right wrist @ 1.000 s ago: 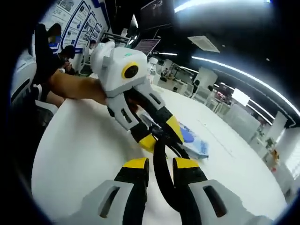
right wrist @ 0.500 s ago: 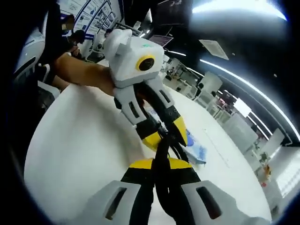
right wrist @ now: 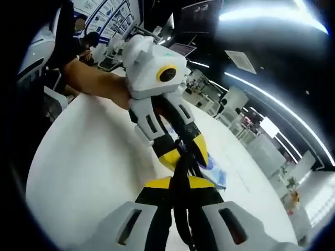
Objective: Arrange the tabletop items into an orderly group along one side of the table until the central work area is clear of visible clutter.
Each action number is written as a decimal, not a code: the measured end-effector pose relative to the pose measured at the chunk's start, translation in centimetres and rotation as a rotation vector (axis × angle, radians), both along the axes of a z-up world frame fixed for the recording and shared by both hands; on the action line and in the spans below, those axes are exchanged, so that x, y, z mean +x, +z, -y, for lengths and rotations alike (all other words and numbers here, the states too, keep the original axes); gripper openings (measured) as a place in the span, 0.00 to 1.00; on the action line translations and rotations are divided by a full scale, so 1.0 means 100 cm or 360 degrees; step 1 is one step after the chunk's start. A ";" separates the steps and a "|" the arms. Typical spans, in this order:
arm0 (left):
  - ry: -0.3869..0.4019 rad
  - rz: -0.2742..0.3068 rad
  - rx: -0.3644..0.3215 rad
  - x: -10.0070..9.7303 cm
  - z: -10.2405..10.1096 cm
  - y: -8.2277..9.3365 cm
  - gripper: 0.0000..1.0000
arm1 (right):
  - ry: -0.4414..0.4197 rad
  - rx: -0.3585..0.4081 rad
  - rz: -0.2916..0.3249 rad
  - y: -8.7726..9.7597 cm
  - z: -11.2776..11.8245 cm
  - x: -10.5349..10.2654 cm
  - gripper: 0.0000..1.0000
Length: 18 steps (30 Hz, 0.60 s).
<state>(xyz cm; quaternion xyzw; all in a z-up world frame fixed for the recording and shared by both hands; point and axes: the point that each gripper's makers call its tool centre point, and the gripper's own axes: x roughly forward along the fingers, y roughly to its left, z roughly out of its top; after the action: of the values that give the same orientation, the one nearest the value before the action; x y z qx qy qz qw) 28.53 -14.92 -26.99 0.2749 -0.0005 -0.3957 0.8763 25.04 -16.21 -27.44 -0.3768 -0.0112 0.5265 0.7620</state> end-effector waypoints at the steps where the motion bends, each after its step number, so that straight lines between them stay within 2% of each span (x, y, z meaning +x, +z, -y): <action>1: -0.0002 0.0006 -0.0005 -0.002 0.000 0.003 0.17 | 0.0000 0.0000 0.0001 0.002 0.000 -0.001 0.05; 18: -0.0031 0.0122 -0.0062 -0.032 0.001 0.049 0.16 | 0.0000 -0.0066 0.0149 0.047 0.001 -0.023 0.04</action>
<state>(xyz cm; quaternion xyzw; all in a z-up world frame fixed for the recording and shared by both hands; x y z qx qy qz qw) 25.35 -14.98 -22.04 0.2728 -0.0445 -0.3934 0.8768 22.75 -16.26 -22.72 -0.4166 -0.0359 0.5085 0.7527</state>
